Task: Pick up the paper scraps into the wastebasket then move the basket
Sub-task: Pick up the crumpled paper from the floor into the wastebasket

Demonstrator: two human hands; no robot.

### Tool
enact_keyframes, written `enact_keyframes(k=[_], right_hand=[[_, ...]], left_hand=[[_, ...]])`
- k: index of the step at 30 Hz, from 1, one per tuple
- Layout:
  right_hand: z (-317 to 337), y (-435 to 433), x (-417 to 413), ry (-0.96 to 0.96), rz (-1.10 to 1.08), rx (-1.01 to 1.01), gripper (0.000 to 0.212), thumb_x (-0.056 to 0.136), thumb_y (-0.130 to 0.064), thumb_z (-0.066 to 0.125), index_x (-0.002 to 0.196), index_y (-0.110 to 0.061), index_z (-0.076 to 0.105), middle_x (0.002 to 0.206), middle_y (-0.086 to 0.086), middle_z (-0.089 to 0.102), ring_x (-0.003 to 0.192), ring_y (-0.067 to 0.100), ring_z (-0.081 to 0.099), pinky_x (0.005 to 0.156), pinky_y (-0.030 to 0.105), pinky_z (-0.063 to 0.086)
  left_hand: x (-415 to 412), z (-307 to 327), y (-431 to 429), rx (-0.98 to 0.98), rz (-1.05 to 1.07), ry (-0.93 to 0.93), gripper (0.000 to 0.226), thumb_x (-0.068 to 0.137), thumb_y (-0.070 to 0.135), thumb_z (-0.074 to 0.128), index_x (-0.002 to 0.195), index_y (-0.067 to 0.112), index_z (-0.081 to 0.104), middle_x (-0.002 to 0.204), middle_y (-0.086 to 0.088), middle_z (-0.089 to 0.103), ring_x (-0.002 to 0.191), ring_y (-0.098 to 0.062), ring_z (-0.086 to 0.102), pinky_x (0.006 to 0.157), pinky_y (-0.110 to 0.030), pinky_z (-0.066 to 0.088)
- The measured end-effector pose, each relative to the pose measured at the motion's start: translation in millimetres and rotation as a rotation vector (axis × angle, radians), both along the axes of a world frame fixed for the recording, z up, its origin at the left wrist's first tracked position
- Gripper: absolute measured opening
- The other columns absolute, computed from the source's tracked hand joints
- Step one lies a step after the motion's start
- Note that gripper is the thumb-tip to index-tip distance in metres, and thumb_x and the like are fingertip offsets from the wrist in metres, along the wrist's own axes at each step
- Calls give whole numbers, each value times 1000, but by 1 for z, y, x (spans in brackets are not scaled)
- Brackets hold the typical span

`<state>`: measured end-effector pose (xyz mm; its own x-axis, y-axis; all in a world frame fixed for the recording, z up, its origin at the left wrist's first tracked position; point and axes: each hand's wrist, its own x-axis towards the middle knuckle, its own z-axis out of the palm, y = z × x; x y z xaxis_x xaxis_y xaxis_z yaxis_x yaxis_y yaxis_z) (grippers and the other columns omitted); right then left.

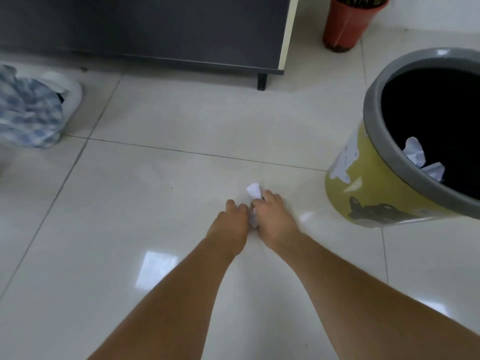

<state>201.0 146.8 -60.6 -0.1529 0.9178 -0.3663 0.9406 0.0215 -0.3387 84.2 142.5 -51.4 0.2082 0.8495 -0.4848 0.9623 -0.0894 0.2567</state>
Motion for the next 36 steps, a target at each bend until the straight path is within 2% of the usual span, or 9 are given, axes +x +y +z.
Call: enact_keyframes(k=[3, 8, 13, 15, 18, 22, 26, 30, 36], right_hand=[[8, -7, 5, 132, -114, -29, 29, 88, -4, 51, 115, -7, 59, 122, 18, 50, 107, 34, 53, 89, 40, 50], [41, -1, 18, 264, -257, 54, 31, 86, -2, 52, 115, -7, 61, 119, 17, 53, 104, 33, 57, 86, 37, 50], [101, 18, 23, 330, -262, 222, 29, 84, -4, 53, 110, -10, 64, 104, 11, 51, 94, 30, 58, 75, 30, 47], [138, 24, 24, 353, -259, 309, 29, 84, -5, 54, 110, -10, 65, 101, 9, 50, 89, 27, 59, 72, 27, 44], [189, 35, 30, 381, -270, 426, 34, 87, -5, 54, 118, -14, 62, 107, 8, 53, 89, 22, 56, 72, 26, 43], [277, 39, 69, 378, -288, 562, 34, 87, -8, 59, 120, -17, 63, 111, 8, 56, 93, 24, 58, 78, 36, 52], [341, 23, 133, 297, -393, 648, 30, 89, -16, 64, 119, -15, 65, 112, 8, 62, 91, 21, 60, 76, 28, 47], [372, -10, 185, 273, -465, 689, 32, 86, -8, 63, 117, -15, 66, 112, 10, 61, 98, 25, 60, 88, 38, 53], [374, -30, 216, 279, -522, 664, 40, 84, -10, 68, 123, -17, 63, 112, 8, 57, 98, 23, 59, 89, 36, 53]], left_hand=[[11, -2, 3, -36, 61, -149, 25, 90, 14, 48, 114, 4, 50, 112, -17, 51, 91, -31, 56, 74, -37, 48], [23, 20, 22, 45, 187, -299, 30, 86, 24, 58, 113, 12, 55, 104, -9, 53, 75, -19, 52, 62, -27, 41], [23, 79, 49, 174, 227, -431, 33, 78, 18, 66, 110, 18, 58, 107, -6, 59, 83, -18, 59, 66, -24, 42], [23, 122, 55, 250, 198, -454, 34, 77, 17, 68, 109, 18, 58, 106, -5, 60, 82, -16, 58, 62, -19, 40], [30, 181, 68, 353, 157, -502, 33, 75, 16, 69, 107, 18, 58, 103, -6, 61, 81, -16, 57, 56, -13, 34], [68, 272, 75, 450, 106, -583, 36, 72, 17, 73, 105, 21, 59, 105, -3, 61, 88, -18, 59, 57, -14, 35], [134, 331, 65, 493, -16, -668, 37, 72, 13, 75, 105, 18, 59, 102, -2, 62, 84, -17, 59, 55, -18, 40], [194, 359, 47, 493, -128, -723, 41, 70, 13, 78, 106, 17, 58, 101, -1, 63, 82, -12, 57, 58, -17, 42], [229, 362, 33, 464, -156, -705, 48, 73, 11, 80, 115, 17, 56, 108, 0, 62, 89, -11, 56, 57, -8, 33]])
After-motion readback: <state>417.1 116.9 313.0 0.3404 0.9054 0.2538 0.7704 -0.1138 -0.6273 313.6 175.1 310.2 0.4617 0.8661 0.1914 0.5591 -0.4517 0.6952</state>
